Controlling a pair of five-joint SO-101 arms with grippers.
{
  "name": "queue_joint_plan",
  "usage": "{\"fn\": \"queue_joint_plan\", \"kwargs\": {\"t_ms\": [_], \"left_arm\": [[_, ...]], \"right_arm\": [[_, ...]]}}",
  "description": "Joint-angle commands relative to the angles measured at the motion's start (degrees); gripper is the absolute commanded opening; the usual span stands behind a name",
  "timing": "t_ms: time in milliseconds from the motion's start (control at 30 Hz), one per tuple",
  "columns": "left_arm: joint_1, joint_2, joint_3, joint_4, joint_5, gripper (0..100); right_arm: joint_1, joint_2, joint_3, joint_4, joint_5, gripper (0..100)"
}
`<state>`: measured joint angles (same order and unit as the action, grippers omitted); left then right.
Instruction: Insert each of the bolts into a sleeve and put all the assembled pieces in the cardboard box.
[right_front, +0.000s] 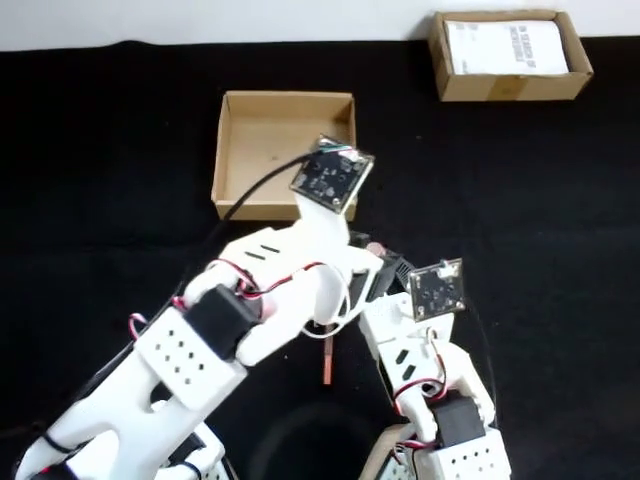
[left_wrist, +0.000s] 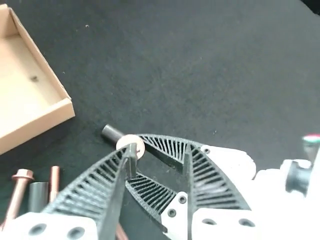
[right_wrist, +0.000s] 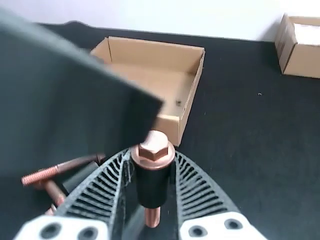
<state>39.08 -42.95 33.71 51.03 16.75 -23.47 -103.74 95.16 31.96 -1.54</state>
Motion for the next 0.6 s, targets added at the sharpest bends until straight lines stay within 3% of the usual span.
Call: {"fn": "queue_joint_plan", "kwargs": {"t_ms": [0,167,433,567], "left_arm": [[-2.6,-3.5,-1.3,3.3,-0.4,16],[-11.6,-13.7,-1.3,9.2,-0.5,16],[-30.5,-35.7,1.1,12.2,-0.4,15],[-41.4,-44.4,9.1,11.9,-0.4,5]], "right_arm": [[-0.2,-0.1,-3.6,1.1,-0.8,0.8],[0.4,6.9,-13.1,8.2,-4.7,0.8],[3.2,41.0,-44.7,11.0,-4.8,0.8],[3.0,59.6,-63.6,13.0,-3.8,0.8]]}}
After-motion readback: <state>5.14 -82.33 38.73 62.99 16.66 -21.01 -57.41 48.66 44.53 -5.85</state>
